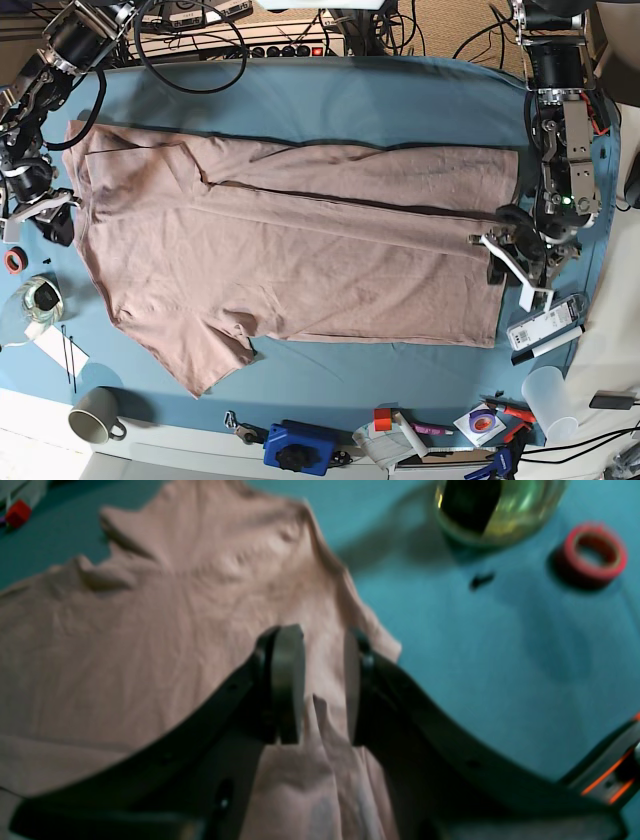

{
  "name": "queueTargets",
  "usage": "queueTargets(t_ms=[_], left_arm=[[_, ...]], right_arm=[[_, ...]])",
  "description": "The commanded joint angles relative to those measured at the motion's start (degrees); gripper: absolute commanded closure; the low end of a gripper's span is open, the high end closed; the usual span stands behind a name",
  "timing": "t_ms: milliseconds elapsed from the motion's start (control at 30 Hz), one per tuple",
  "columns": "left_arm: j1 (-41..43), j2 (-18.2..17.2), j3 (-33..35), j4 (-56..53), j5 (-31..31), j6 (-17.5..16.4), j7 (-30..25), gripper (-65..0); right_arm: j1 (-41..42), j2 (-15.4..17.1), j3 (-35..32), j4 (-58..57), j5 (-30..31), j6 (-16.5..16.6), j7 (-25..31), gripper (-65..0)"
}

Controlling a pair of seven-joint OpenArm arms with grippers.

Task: Fold the T-shirt properly
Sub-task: 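Grasp the folded edge again with both grippers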

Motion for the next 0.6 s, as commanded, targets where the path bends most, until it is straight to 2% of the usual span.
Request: queueTargets(t_ms=[0,200,400,567], left_arm=[[-1.0,-0.7,-0.2,1.9,-0.2,0.0,0.0,-21.6],[3.1,-0.7,-0.2,8.0,1.4,0.0,4.9,-22.0],[10.2,-0.7,-0.2,15.1,3.4,0.0,4.3,-22.1],[13.2,-0.7,-0.2,16.5,4.6,0.7,2.6,-22.1]], right_arm=[[0.8,1.6,0.3,1.1,1.3,0.4,1.3,-15.1],[0.8,2.0,0.3,1.1,1.1,0.3,0.5,-15.1],[0.8,2.1,0.6,1.1,1.0,0.1,0.3,-15.1],[0.8,2.0,0.6,1.1,1.1,0.2,0.1,-15.1]])
